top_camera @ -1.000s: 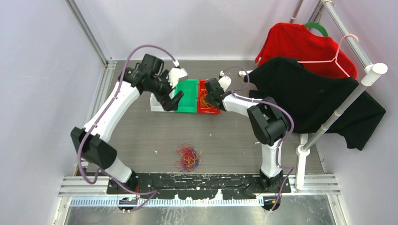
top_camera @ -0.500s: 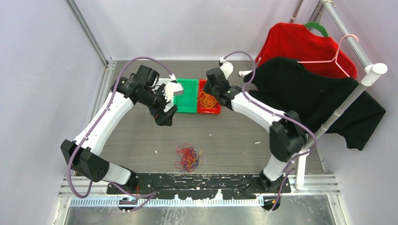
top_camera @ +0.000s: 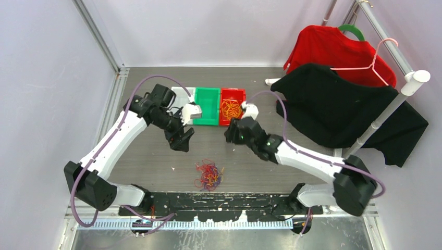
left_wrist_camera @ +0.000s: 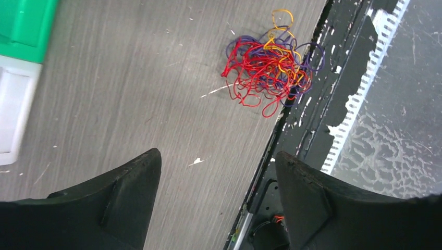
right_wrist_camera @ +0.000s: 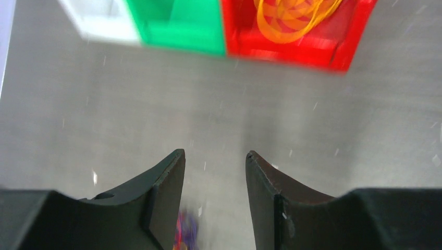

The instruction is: Untangle the cables

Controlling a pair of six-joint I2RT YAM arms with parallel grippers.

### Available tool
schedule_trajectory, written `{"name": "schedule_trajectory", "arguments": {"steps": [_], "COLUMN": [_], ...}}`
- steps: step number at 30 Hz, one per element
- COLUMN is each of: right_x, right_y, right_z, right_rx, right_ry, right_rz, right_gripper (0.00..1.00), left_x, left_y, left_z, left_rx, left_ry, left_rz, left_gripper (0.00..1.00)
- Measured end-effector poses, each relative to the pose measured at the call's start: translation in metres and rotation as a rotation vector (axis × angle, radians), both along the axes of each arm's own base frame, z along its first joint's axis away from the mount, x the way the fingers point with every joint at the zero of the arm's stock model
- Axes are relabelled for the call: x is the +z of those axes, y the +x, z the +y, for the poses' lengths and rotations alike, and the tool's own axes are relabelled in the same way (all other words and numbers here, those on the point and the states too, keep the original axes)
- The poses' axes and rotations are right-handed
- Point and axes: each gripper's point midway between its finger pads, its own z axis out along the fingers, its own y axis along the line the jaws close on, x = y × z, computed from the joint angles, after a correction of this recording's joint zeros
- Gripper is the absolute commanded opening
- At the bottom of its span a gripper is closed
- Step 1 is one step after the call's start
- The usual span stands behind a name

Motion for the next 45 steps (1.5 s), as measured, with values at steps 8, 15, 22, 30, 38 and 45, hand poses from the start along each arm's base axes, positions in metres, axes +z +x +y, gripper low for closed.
{"name": "schedule_trajectory", "arguments": {"steps": [8, 15, 22, 30, 38, 45], "right_x": [-0.001, -0.017, -0.066, -0.073, -0.061, -0.010], "right_y": [-0.098, -0.128, -0.145, -0.146, -0.136, -0.123], "right_z": [0.011, 0.031, 0.038, 0.038, 0.035, 0.030], "right_rx": [0.293, 0.404, 0.426, 0.405, 0.360, 0.345], "right_ry": [0.099, 0.107, -0.027, -0.060, -0.065, -0.017], "right_rz": [0.020, 0.109, 0.269, 0.298, 0.253, 0.109], "right_gripper": [0.64, 0.53, 0.43, 0.11, 0.01, 0.01], "left_x": [-0.030, -0.063, -0.080, -0.104, -0.116, -0.123], "left_y": [-0.013, -0.027, -0.024, -0.034, -0.035, -0.037], "left_z": [-0.018, -0.031, -0.036, -0.036, -0.038, -0.028], "left_rx": [-0.051, -0.067, -0.032, -0.015, -0.003, -0.020], "left_ry": [0.026, 0.064, 0.075, 0.091, 0.093, 0.130], "left_rz": [0.100, 0.166, 0.173, 0.213, 0.225, 0.194], "left_gripper": [0.72, 0.70, 0.68, 0.52, 0.09, 0.00]}}
